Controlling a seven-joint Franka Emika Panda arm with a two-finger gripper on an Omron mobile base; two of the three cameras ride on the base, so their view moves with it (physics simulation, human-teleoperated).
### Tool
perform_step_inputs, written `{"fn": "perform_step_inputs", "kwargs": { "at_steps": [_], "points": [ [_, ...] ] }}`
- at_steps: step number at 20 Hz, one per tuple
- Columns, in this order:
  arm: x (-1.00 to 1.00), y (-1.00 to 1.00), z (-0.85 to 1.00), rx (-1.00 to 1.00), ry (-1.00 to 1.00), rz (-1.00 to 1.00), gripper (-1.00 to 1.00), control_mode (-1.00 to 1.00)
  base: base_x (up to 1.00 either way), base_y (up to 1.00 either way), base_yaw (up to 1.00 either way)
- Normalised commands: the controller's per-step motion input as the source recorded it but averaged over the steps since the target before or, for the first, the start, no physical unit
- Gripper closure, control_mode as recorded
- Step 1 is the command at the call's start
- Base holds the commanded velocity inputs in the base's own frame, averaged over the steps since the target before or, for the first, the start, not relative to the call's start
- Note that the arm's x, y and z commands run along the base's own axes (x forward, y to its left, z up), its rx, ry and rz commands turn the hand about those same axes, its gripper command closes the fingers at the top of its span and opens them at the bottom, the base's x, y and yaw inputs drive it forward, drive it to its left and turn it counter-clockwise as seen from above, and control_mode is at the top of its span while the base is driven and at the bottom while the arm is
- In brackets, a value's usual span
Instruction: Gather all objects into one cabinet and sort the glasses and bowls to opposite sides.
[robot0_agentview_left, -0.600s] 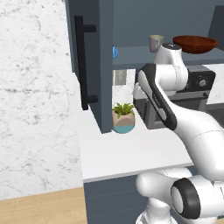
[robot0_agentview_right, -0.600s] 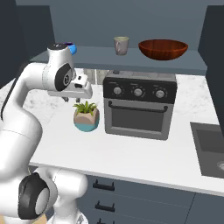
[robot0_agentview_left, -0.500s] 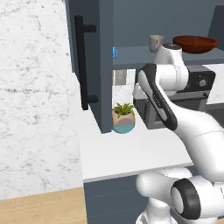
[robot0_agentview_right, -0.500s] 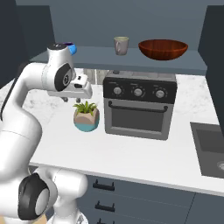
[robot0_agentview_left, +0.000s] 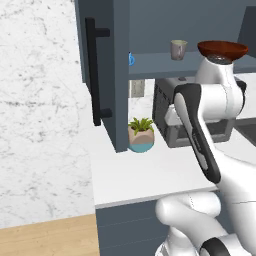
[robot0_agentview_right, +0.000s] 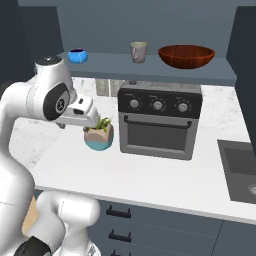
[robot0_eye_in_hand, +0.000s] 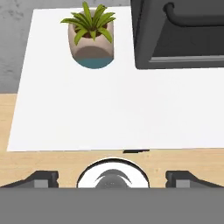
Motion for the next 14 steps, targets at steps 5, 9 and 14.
{"fn": "perform_step_inputs", "kwargs": {
  "at_steps": [5, 9, 14],
  "points": [
    [-0.77, 0.0, 0.28, 0.0, 0.0, -0.08, -1.0, -1.0, 0.0, 0.0, 0.0],
    [-0.31, 0.01, 0.35, 0.0, 0.0, -0.04, -1.0, -1.0, 0.0, 0.0, 0.0],
    [-0.04, 0.0, 0.31, 0.0, 0.0, 0.0, -1.0, -1.0, 0.0, 0.0, 0.0]
  ]
}}
